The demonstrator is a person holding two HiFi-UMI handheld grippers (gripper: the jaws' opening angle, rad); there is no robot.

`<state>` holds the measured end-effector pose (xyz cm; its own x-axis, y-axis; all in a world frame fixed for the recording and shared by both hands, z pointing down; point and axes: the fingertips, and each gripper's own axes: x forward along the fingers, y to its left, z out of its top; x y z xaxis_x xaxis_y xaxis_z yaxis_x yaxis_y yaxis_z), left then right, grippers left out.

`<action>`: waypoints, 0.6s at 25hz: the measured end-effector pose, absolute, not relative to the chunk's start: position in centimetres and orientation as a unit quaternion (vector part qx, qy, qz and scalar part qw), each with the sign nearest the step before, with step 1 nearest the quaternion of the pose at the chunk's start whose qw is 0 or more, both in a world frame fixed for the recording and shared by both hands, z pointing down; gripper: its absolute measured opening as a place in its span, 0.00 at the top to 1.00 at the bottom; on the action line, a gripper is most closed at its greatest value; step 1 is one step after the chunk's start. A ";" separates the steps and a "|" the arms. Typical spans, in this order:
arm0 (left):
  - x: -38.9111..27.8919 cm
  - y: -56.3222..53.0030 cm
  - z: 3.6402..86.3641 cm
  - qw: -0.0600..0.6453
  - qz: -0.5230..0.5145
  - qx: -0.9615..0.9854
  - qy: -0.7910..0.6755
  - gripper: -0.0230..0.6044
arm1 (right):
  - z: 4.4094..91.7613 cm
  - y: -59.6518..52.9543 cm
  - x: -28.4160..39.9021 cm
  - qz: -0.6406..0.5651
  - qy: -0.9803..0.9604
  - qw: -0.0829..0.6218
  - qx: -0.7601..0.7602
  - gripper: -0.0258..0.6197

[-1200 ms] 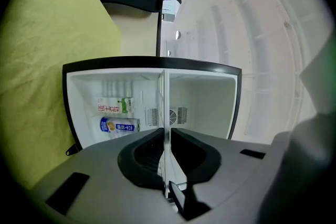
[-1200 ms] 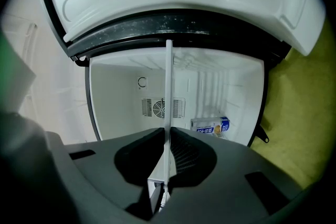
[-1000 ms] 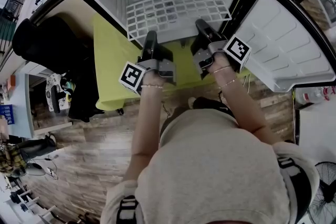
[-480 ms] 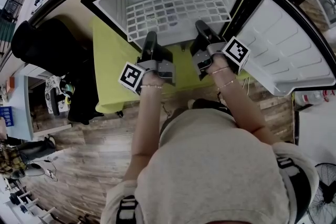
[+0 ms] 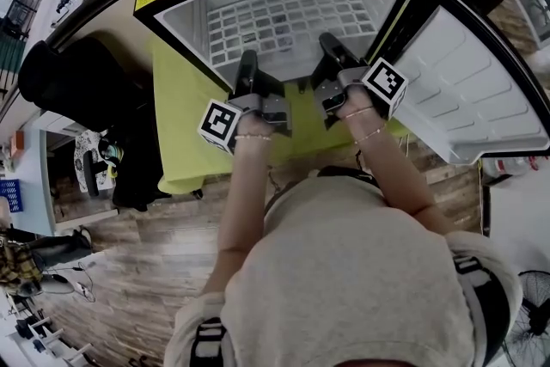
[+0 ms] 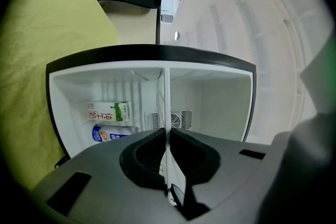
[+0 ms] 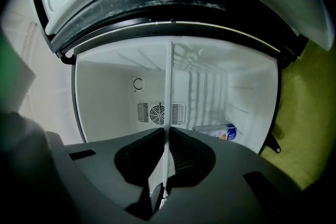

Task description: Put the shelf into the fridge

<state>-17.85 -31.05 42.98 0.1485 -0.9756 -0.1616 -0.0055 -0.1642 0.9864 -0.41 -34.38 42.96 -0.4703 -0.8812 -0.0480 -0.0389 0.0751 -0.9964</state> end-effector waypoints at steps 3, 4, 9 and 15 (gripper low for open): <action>-17.9 -31.6 42.8 0.485 -0.498 0.581 -0.423 0.92 | 43.0 -34.9 -0.5 -0.575 0.635 0.366 -0.363 0.92; -17.9 -31.8 42.8 0.484 -0.498 0.581 -0.424 0.92 | 43.1 -35.1 -0.5 -0.575 0.635 0.367 -0.363 0.92; -18.0 -32.5 42.6 0.482 -0.498 0.583 -0.424 0.92 | 43.0 -35.8 -0.6 -0.571 0.636 0.371 -0.362 0.92; -18.3 -33.1 42.9 0.471 -0.493 0.582 -0.443 0.92 | 42.9 -36.4 -0.8 -0.570 0.637 0.372 -0.361 0.92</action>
